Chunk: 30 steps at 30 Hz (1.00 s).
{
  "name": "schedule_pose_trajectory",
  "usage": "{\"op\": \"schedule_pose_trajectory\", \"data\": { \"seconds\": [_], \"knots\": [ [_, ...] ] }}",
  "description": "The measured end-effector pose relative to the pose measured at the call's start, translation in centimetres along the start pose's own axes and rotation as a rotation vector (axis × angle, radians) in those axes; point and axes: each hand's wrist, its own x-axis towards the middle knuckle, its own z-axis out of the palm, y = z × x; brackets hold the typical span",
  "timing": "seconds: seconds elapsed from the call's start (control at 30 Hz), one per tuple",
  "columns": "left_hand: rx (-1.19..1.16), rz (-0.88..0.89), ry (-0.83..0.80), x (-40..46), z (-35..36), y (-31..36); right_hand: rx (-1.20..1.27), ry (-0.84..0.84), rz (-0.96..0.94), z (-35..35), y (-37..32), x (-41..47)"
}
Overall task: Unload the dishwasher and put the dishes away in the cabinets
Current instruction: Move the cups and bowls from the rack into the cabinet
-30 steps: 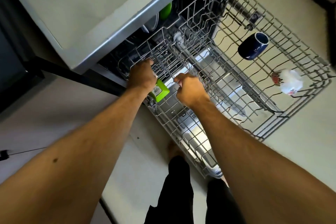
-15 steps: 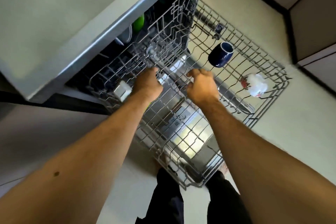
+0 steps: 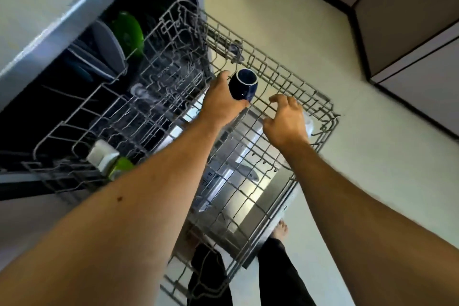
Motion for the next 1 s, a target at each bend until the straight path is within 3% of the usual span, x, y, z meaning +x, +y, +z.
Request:
{"op": "schedule_pose_trajectory", "data": {
  "seconds": [0.33, 0.53, 1.0],
  "knots": [
    [0.058, -0.017, 0.105, 4.3, 4.1, 1.0, 0.228, -0.165, -0.029, 0.7, -0.1, 5.2],
    [-0.094, -0.042, 0.054, 1.5, 3.1, 1.1, 0.345, -0.244, -0.021, 0.2, -1.2, 4.9],
    [-0.127, 0.075, 0.188, -13.7, -11.4, 9.3, 0.518, -0.159, -0.278, -9.8, -9.3, -6.8]
  ]
}}
